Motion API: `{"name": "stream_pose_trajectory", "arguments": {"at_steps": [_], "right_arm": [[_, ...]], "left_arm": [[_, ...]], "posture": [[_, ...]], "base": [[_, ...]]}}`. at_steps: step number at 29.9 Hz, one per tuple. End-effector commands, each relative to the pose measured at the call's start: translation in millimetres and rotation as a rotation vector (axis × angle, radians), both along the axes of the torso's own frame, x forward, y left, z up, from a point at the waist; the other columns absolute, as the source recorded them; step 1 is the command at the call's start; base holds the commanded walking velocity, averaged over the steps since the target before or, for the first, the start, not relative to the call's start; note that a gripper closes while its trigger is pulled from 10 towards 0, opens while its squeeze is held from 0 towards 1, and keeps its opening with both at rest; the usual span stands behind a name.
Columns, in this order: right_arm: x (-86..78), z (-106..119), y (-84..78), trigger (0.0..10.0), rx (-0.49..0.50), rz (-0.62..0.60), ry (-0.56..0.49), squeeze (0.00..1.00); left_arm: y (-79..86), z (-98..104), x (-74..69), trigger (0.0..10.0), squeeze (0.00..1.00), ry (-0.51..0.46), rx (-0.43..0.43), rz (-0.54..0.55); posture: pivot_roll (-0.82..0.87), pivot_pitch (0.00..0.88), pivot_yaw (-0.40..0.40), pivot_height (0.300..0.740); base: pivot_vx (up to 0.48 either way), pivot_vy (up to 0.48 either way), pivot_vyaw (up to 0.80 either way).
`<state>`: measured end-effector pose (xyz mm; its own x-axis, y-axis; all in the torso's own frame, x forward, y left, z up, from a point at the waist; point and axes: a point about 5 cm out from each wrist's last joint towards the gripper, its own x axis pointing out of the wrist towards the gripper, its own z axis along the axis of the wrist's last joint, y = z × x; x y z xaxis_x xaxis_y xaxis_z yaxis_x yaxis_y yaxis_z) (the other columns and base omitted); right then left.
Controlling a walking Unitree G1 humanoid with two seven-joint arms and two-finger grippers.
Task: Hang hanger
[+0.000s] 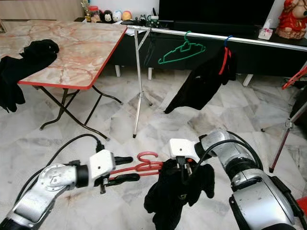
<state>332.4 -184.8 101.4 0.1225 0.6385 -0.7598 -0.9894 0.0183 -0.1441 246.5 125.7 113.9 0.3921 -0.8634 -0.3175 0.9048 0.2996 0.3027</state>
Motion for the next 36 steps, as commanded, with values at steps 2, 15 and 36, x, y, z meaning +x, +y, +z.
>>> {"name": "stream_pose_trajectory", "arguments": {"at_steps": [2, 15, 36], "right_arm": [[2.6, 1.7, -4.4, 0.0, -0.008, -0.038, -0.034, 0.00], [28.0, 29.3, -6.9, 0.0, 0.062, -0.252, -0.306, 0.00], [37.4, 93.3, 53.5, 0.0, 0.286, -0.028, -0.457, 0.00]], "left_arm": [[9.6, 7.1, 0.9, 10.0, 1.00, -0.022, -0.010, 0.037], [37.5, -23.7, -6.4, 10.0, 1.00, -0.068, -0.074, 0.499], [33.2, -74.7, 15.6, 10.0, 0.00, -0.003, -0.150, 0.819]], "posture": [[-0.12, 0.000, -0.010, 0.732], [-0.13, 0.000, 0.001, 0.732], [-0.16, 0.000, 0.024, 0.732]], "base": [[0.000, 0.000, 0.00], [0.000, 0.000, 0.00], [0.000, 0.000, 0.00]]}}
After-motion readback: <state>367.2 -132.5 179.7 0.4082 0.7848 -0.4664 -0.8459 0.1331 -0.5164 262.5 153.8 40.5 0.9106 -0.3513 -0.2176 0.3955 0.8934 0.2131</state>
